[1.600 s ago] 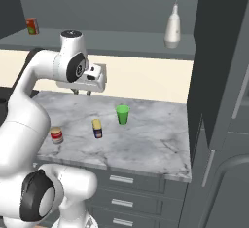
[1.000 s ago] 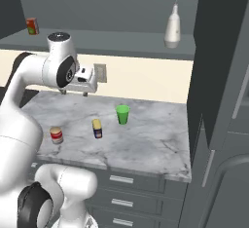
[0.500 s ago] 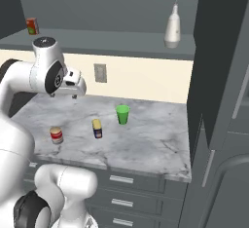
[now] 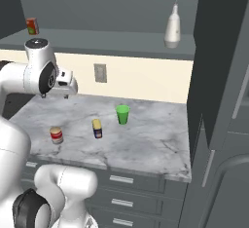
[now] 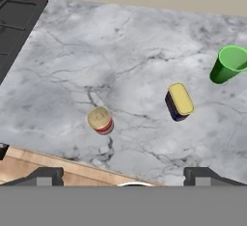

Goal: Pick the cans from the counter and place them in their designated side in the cabinet.

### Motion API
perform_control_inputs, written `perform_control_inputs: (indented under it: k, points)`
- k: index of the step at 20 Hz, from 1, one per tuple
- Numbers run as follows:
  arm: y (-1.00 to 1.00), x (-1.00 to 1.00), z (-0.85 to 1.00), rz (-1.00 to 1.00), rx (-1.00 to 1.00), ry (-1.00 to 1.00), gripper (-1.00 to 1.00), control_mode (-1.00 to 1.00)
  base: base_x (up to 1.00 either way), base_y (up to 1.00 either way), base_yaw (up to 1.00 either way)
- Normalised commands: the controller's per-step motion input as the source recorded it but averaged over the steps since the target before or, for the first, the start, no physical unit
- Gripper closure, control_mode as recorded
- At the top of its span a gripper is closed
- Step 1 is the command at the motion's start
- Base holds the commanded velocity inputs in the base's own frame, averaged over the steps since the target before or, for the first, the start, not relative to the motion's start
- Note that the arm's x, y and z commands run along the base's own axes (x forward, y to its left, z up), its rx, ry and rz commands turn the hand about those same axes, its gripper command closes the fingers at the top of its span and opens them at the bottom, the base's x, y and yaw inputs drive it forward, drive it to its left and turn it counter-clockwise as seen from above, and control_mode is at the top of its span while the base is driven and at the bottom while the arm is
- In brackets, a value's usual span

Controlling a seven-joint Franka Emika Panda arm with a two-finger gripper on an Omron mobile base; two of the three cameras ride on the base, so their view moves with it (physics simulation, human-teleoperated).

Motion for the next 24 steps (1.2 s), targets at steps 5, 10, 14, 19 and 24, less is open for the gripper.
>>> perform_control_inputs:
  k: [5,10,14,19,24]
  points:
    - [0.27,0.00,-0.12,0.07,0.01,0.00,-1.00,-1.00,0.00,0.00,0.00]
    - [0.19,0.00,-0.19,0.07,0.04,0.00,-1.00,-1.00,0.00,0.00,0.00]
    - [0.15,0.00,-0.24,0.06,0.03,0.00,-1.00,-1.00,0.00,0.00,0.00]
    - [0.10,0.00,-0.23,0.03,0.00,0.00,-1.00,-1.00,0.00,0.00,0.00]
    - [0.08,0.00,-0.14,0.00,-0.03,0.02,-1.00,-1.00,0.00,0.00,0.00]
